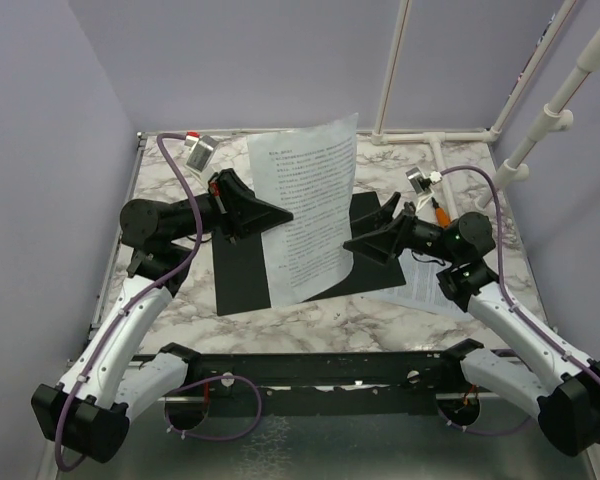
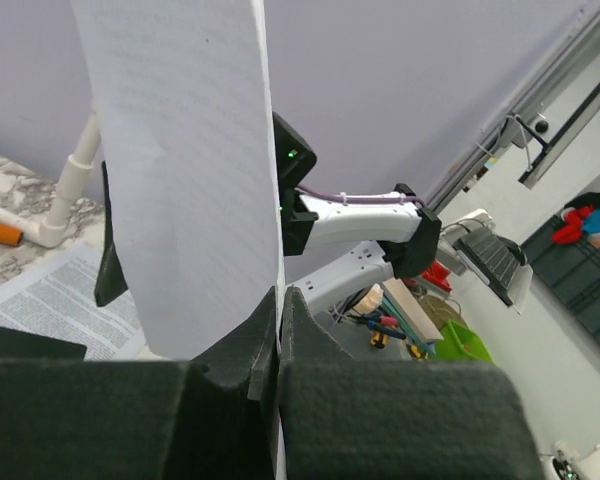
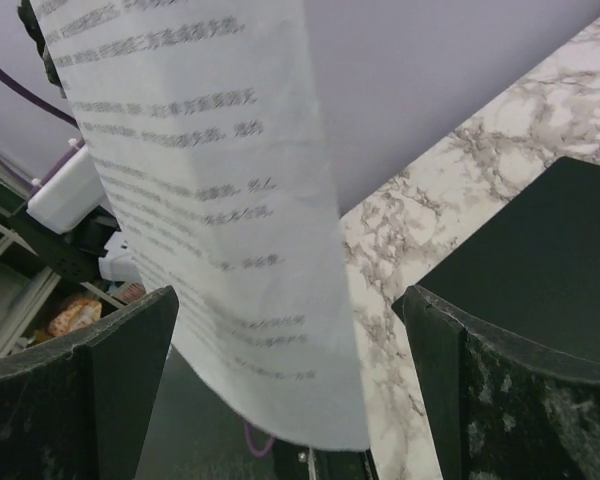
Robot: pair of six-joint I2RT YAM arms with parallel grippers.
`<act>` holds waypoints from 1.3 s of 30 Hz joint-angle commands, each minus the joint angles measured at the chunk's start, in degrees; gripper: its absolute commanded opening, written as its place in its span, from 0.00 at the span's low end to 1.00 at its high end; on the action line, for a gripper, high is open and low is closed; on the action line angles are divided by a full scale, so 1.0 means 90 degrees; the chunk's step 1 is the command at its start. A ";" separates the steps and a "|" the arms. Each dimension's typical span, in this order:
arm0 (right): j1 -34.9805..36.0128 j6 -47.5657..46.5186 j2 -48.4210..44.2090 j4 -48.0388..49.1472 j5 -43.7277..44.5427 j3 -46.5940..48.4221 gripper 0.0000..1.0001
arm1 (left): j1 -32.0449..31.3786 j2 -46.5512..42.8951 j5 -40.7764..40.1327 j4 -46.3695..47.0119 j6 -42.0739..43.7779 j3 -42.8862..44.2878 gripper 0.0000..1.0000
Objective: Put the files into the folder
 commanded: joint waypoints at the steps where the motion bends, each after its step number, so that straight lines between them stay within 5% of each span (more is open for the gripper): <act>1: 0.0048 0.0763 0.0123 0.1566 -0.0182 -0.0231 1.00 | -0.0195 0.0037 0.0319 0.0167 0.0168 0.0339 0.00; 13: 0.0044 0.0893 -0.0281 0.2410 -0.0734 -0.0212 1.00 | -0.0324 -0.0004 0.0403 0.0168 0.0195 0.0416 0.00; 20: 0.0043 0.1226 -0.0601 0.2701 -0.0902 -0.0165 0.90 | -0.0326 0.0088 0.0240 0.0102 0.0318 0.0149 0.00; 39: 0.0047 -0.0182 -0.1123 -0.0397 -0.0849 0.0885 0.43 | -0.0323 0.0187 0.0125 -0.0321 0.0816 -0.0010 0.00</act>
